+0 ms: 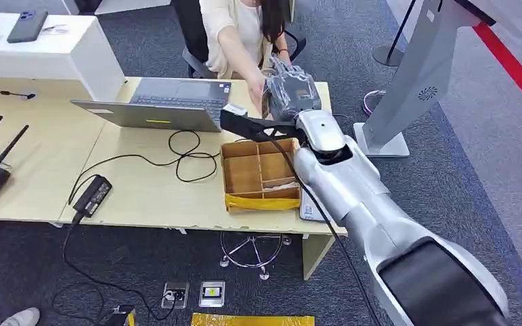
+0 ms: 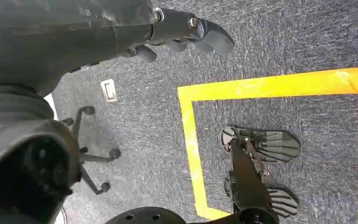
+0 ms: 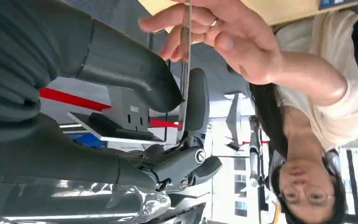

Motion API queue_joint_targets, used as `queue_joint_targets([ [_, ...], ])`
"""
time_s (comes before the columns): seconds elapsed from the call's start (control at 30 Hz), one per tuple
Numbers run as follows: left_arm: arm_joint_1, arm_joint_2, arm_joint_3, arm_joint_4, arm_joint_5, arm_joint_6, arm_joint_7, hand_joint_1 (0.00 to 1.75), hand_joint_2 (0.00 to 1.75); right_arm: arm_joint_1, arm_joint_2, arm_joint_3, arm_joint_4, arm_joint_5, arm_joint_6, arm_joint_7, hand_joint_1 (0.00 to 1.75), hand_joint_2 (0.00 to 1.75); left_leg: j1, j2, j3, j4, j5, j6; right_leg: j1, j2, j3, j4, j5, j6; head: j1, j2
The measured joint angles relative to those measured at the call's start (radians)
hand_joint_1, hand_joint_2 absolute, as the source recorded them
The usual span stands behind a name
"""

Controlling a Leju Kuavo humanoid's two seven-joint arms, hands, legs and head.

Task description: Pass the card to the sensor for recognition and then transmit it.

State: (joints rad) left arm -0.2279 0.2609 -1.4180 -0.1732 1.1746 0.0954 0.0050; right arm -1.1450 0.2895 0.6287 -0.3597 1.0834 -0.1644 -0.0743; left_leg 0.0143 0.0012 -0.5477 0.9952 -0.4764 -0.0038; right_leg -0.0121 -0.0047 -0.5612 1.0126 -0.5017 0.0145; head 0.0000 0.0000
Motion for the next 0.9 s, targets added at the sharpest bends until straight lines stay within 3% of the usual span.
queue_joint_targets([
  [0.5, -0.017, -0.001, -0.023, 0.0, -0.013, -0.004, 0.003, 0.0, 0.0, 0.005, 0.003, 0.016, 0.038, 0.039, 0.049, 0.043, 1.75, 1.75, 0.0, 0.0, 0.0, 0.0, 0.0, 0.0, 0.0, 0.0, 0.0, 0.0, 0.0, 0.0, 0.0, 0.0],
  [0.53, -0.018, -0.001, -0.026, 0.0, -0.013, -0.005, 0.003, 0.0, 0.0, 0.006, 0.002, 0.018, 0.04, 0.039, 0.049, 0.043, 0.0, 1.75, 0.0, 0.0, 0.0, 0.0, 0.0, 0.0, 0.0, 0.0, 0.0, 0.0, 0.0, 0.0, 0.0, 0.0],
  [0.57, -0.018, -0.001, -0.03, 0.0, -0.013, -0.006, 0.003, 0.0, 0.0, 0.008, 0.002, 0.018, 0.042, 0.039, 0.049, 0.043, 0.0, 0.0, 0.0, 0.0, 0.0, 0.0, 0.0, 0.0, 0.0, 0.0, 0.0, 0.0, 0.0, 0.0, 0.0, 0.0],
  [0.9, -0.021, -0.001, -0.04, 0.0, -0.011, -0.008, 0.006, 0.0, 0.0, 0.02, 0.0, 0.024, 0.06, 0.027, 0.058, 0.028, 0.0, 0.0, 0.0, 0.0, 0.0, 0.0, 0.0, 0.0, 0.0, 0.0, 0.0, 0.0, 0.0, 0.0, 0.0, 0.0],
])
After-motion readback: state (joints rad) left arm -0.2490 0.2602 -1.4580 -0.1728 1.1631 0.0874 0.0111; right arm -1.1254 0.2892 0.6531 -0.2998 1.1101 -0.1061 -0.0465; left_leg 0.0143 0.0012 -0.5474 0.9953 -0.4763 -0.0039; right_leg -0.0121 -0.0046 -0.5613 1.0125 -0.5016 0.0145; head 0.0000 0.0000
